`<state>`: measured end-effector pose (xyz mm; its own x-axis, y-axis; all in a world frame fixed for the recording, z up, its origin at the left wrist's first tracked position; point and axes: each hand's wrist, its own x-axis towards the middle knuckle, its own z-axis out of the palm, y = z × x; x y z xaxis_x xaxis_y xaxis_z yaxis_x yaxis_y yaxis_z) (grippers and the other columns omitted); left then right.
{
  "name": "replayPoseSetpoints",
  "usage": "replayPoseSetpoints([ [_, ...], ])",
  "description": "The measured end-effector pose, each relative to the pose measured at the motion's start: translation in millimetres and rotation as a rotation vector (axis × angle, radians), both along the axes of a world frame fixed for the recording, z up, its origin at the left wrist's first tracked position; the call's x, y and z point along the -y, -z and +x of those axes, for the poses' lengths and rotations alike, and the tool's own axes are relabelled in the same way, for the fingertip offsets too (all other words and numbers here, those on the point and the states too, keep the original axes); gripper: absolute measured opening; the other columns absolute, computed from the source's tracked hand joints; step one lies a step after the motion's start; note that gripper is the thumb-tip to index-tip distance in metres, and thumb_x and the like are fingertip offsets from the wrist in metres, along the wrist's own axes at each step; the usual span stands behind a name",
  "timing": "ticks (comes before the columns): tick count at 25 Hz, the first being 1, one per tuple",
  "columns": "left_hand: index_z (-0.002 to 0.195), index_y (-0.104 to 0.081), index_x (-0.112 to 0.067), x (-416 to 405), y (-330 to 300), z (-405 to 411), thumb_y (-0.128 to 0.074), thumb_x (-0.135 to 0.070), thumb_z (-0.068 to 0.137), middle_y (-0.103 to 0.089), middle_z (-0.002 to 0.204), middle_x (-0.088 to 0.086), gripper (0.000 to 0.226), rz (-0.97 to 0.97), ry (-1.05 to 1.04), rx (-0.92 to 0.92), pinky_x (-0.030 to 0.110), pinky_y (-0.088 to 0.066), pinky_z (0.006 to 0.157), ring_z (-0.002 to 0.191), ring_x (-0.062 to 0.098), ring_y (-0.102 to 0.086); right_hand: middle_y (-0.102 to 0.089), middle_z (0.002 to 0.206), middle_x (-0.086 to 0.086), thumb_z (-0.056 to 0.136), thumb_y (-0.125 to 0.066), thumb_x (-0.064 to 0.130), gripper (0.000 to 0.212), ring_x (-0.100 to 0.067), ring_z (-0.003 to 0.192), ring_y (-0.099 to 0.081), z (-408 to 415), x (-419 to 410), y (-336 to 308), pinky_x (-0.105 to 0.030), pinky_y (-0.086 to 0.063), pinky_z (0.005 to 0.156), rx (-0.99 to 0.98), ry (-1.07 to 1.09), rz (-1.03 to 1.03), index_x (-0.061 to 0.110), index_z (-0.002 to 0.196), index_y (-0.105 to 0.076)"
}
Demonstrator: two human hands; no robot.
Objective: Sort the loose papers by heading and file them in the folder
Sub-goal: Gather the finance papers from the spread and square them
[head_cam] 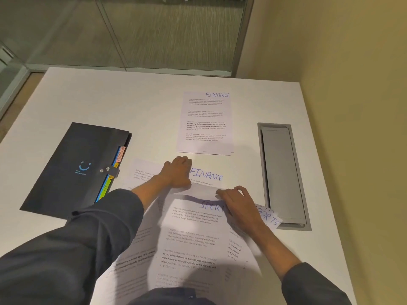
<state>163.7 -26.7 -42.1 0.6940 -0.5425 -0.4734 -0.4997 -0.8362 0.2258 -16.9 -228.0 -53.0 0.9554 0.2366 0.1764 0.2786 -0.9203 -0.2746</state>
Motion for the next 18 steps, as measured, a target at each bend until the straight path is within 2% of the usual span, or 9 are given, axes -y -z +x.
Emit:
replayPoseSetpoints([
  [2,0.107,-0.050,-0.017,10,2,1,-0.052,-0.027,0.082,-0.045,0.114,0.000,0.027,-0.010,0.010,0.016,0.038,-0.037,0.087,0.113,0.023,-0.044,-0.067,0.100,0.002,0.079,-0.074,0.007,0.057,-0.020,0.087,-0.060,0,1,1,-0.032,-0.035,0.098,-0.013,0.024,-0.016,0.016,0.130,-0.051],
  [3,0.110,-0.051,-0.018,13,4,1,-0.052,-0.030,0.086,-0.045,0.115,0.001,0.027,-0.003,0.027,0.036,0.037,-0.035,0.087,0.113,0.024,-0.045,-0.067,0.101,0.001,0.078,-0.074,0.006,0.056,-0.020,0.088,-0.060,1,2,2,-0.032,-0.035,0.098,-0.008,0.032,-0.017,0.015,0.129,-0.054],
  [6,0.124,-0.048,-0.017,15,10,-5,-0.059,-0.039,0.088,-0.045,0.121,0.005,0.043,0.040,0.085,0.128,0.037,-0.035,0.090,0.112,0.025,-0.045,-0.067,0.100,0.000,0.074,-0.077,0.004,0.038,-0.021,0.086,-0.061,4,5,3,-0.031,-0.035,0.096,0.039,0.023,-0.024,0.015,0.108,-0.065],
  [8,0.126,-0.049,-0.017,14,11,-7,-0.063,-0.038,0.086,-0.046,0.120,0.006,0.048,0.016,0.073,0.129,0.037,-0.035,0.092,0.112,0.025,-0.045,-0.066,0.097,0.001,0.072,-0.077,0.003,0.034,-0.021,0.084,-0.060,3,6,6,-0.031,-0.035,0.094,0.044,0.015,-0.031,0.016,0.101,-0.066],
  [12,0.112,-0.065,-0.017,13,5,-4,-0.060,-0.024,0.085,-0.050,0.108,0.004,0.028,-0.124,0.036,0.169,0.034,-0.032,0.085,0.106,0.024,-0.048,-0.065,0.095,0.002,0.074,-0.076,0.002,0.031,-0.021,0.082,-0.059,3,7,10,-0.030,-0.035,0.092,0.034,0.033,-0.013,0.017,0.100,-0.065],
  [15,0.100,-0.070,-0.014,15,-6,4,-0.057,-0.022,0.089,-0.063,0.100,0.003,0.019,-0.218,0.013,0.178,0.032,-0.027,0.083,0.100,0.025,-0.055,-0.066,0.097,0.002,0.082,-0.073,0.007,0.023,-0.021,0.082,-0.059,4,7,8,-0.030,-0.036,0.092,0.042,0.055,0.008,0.017,0.102,-0.066],
  [18,0.101,-0.072,-0.011,20,-21,17,-0.058,-0.021,0.093,-0.072,0.094,0.006,0.019,-0.376,-0.081,0.190,0.035,-0.033,0.090,0.091,0.027,-0.063,-0.066,0.107,0.003,0.088,-0.065,0.010,0.025,-0.021,0.090,-0.060,7,11,6,-0.030,-0.036,0.095,-0.002,0.136,0.041,0.018,0.112,-0.064],
])
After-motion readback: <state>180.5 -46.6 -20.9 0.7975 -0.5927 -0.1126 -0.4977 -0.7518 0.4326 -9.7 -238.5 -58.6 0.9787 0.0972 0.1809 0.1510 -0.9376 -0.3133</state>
